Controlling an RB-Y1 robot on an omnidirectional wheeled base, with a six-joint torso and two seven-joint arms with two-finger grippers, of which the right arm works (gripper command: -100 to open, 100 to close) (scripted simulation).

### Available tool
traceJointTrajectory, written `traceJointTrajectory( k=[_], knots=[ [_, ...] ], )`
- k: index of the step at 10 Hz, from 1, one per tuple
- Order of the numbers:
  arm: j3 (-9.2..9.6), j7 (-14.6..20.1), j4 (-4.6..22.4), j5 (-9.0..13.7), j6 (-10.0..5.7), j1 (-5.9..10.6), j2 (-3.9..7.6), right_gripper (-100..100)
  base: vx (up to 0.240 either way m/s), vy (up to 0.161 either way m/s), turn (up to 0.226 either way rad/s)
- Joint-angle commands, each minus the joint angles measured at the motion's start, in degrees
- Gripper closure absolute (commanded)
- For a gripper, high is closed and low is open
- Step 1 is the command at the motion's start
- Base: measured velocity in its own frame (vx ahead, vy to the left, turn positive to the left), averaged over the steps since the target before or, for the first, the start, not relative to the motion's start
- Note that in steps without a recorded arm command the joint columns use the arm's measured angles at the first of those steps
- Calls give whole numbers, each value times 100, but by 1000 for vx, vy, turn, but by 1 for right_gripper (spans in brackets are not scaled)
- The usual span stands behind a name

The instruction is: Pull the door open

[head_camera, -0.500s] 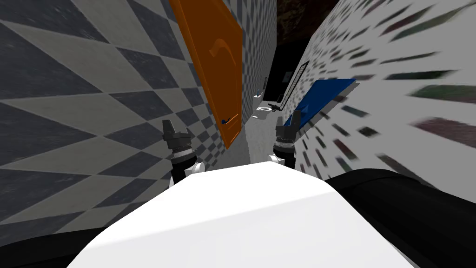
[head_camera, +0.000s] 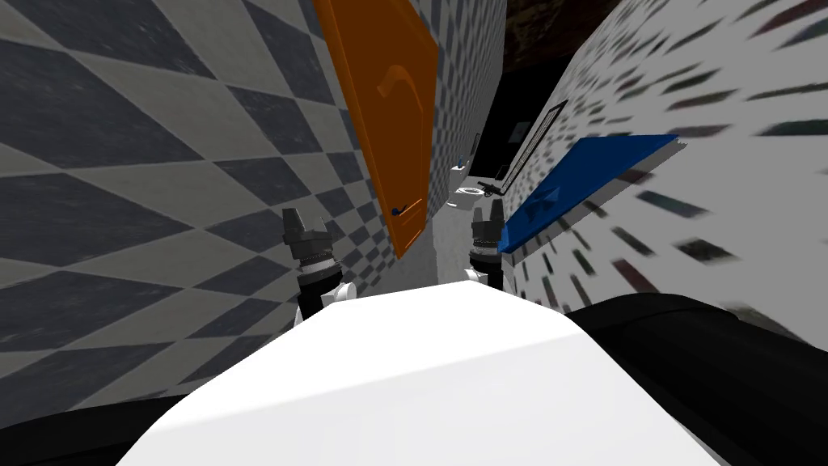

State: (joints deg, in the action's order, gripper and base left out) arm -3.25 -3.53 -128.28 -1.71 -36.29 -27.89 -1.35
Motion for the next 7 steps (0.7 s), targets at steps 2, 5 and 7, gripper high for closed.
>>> traceJointTrajectory(
  k=[2, 5, 7],
  knots=[
    [-2, 55, 409, 21, -13, 200, 103, -100, 61, -39, 197],
    [12, 101, 804, 32, -32, 382, 185, -100, 55, -51, 158],
    [26, 151, 1163, 45, -53, 576, 269, -100, 56, -41, 148]
  ],
)
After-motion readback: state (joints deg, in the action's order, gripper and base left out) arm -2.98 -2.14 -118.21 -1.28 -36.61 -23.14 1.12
